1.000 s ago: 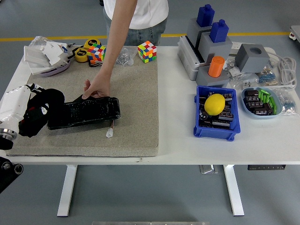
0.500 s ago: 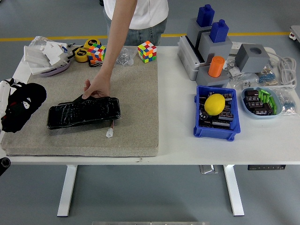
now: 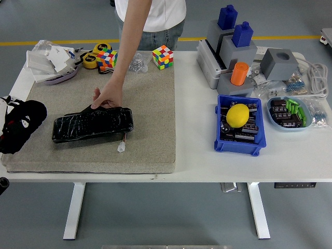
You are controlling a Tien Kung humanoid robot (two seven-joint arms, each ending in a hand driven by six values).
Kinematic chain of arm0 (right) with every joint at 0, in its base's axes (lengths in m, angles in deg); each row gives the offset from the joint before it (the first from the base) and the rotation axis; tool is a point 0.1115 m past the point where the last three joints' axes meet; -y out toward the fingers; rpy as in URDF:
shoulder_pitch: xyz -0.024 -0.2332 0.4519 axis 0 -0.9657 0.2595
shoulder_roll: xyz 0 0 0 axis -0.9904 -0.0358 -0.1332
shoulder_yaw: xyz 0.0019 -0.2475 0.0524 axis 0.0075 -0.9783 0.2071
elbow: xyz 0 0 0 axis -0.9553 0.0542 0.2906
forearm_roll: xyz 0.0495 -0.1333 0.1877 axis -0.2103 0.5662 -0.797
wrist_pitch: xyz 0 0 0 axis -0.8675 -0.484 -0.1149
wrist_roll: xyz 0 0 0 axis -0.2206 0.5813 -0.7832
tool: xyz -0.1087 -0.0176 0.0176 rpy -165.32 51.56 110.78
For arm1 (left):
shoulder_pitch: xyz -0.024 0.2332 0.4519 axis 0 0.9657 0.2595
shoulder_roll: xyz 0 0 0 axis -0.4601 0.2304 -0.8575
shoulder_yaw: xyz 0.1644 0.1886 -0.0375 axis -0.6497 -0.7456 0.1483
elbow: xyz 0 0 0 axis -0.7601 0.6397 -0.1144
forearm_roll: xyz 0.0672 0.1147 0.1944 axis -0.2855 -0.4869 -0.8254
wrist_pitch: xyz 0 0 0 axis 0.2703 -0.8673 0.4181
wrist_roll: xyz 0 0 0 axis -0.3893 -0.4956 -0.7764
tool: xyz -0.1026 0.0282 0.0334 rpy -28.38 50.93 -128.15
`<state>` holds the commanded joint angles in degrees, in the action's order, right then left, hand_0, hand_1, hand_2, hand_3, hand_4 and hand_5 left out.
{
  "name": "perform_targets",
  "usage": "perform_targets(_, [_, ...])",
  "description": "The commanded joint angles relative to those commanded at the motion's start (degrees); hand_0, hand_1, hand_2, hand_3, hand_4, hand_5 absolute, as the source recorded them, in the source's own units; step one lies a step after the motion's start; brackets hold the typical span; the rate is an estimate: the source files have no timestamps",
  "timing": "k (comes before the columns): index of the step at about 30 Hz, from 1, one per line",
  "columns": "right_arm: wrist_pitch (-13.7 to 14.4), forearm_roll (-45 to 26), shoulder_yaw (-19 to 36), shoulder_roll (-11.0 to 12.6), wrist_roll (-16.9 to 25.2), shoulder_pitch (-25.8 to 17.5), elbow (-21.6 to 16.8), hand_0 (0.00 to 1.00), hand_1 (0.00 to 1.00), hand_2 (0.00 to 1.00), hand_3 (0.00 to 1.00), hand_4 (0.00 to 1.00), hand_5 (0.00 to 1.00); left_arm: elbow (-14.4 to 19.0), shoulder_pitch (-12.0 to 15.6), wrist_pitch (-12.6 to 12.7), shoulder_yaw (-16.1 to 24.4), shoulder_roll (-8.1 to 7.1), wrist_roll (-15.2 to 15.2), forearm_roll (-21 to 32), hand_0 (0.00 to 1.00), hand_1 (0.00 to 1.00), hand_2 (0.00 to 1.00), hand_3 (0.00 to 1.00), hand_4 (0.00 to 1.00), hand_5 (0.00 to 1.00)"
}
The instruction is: Pick the rag up,wipe the panel,place it on the desk
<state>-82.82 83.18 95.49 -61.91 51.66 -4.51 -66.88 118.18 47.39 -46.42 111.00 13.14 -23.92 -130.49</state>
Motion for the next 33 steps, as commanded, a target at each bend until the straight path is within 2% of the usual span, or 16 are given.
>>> perform_targets(1, [0.0, 0.0, 0.0, 0.0, 0.0, 0.0, 0.0, 0.756, 0.644, 0.696, 0.593, 0.966, 0.586, -0.2, 0.0, 0.0, -0.1, 0.02, 0.1, 0.1, 0.216, 0.27, 0.499, 0.56, 0.519, 0.002])
perform_targets(2, [0.0, 0.0, 0.0, 0.0, 0.0, 0.0, 0.0, 0.755, 0.642, 0.696, 0.594, 0.966, 0.586, -0.4, 0.1, 0.0, -0.1, 0.09, 0.1, 0.4, 0.243, 0.426, 0.519, 0.57, 0.59, 0.036])
perform_targets(7, [0.0, 0.0, 0.1, -0.1, 0.1, 0.0, 0.0, 0.755, 0.642, 0.696, 0.594, 0.966, 0.586, -0.9, 0.2, 0.0, 0.0, 0.43, -0.2, 1.8, 0.243, 0.426, 0.519, 0.57, 0.59, 0.036])
perform_targets(8, [0.0, 0.0, 0.1, -0.1, 0.1, 0.0, 0.0, 0.755, 0.642, 0.696, 0.593, 0.965, 0.585, -0.9, 0.2, 0.0, -0.1, 0.43, -0.2, 2.0, 0.261, 0.465, 0.534, 0.586, 0.742, 0.114])
perform_targets(13, [0.0, 0.1, 0.2, -0.1, 0.1, 0.1, 0.0, 0.755, 0.642, 0.696, 0.593, 0.965, 0.585, -1.1, 0.3, 0.0, -0.1, 0.63, 0.3, 2.3, 0.261, 0.465, 0.534, 0.586, 0.742, 0.114])
perform_targets(14, [0.0, 0.1, 0.3, -0.1, 0.1, 0.2, 0.0, 0.755, 0.637, 0.696, 0.593, 0.965, 0.585, -1.1, 0.3, 0.0, -0.1, 0.68, 0.6, 2.3, 0.31, 0.483, 0.548, 0.603, 0.789, 0.154])
perform_targets(19, [0.0, 0.1, 0.3, -0.2, 0.1, 0.3, 0.0, 0.755, 0.637, 0.696, 0.593, 0.965, 0.585, -1.5, 0.3, 0.0, -0.4, 0.88, 0.1, 3.3, 0.31, 0.483, 0.548, 0.603, 0.789, 0.154])
perform_targets(20, [0.1, 0.1, 0.4, -0.2, 0.2, 0.3, 0.0, 0.755, 0.636, 0.696, 0.593, 0.965, 0.586, -1.5, 0.3, 0.0, -0.5, 0.91, 0.2, 3.3, 0.317, 0.509, 0.585, 0.672, 0.936, 0.34])
perform_targets(25, [0.0, 0.1, 0.4, -0.2, 0.1, 0.4, 0.1, 0.755, 0.636, 0.696, 0.593, 0.965, 0.586, -1.4, 0.4, 0.0, -0.6, 0.9, 0.0, 3.8, 0.317, 0.509, 0.585, 0.672, 0.936, 0.34])
perform_targets(26, [0.0, 0.1, 0.4, -0.2, 0.1, 0.4, 0.1, 0.756, 0.634, 0.695, 0.593, 0.965, 0.586, -1.4, 0.4, 0.0, -0.4, 0.92, -0.1, 3.9, 0.32, 0.529, 0.614, 0.726, 0.962, 0.382])
perform_targets(31, [0.1, 0.2, 0.6, -0.3, 0.2, 0.4, 0.1, 0.756, 0.634, 0.695, 0.593, 0.965, 0.586, -1.0, 0.4, 0.0, -0.4, 0.51, 0.1, 4.3, 0.32, 0.529, 0.614, 0.726, 0.962, 0.382])
perform_targets(32, [0.1, 0.2, 0.6, -0.3, 0.2, 0.4, 0.1, 0.756, 0.633, 0.695, 0.594, 0.965, 0.586, -0.9, 0.4, 0.0, -0.3, 0.49, 0.1, 4.3, 0.323, 0.529, 0.641, 0.748, 0.998, 0.448])
perform_targets(33, [0.1, 0.2, 0.6, -0.3, 0.2, 0.5, 0.1, 0.756, 0.633, 0.695, 0.594, 0.965, 0.586, -0.8, 0.3, -0.1, -0.1, 0.48, 0.2, 4.4, 0.323, 0.529, 0.641, 0.748, 0.998, 0.448])
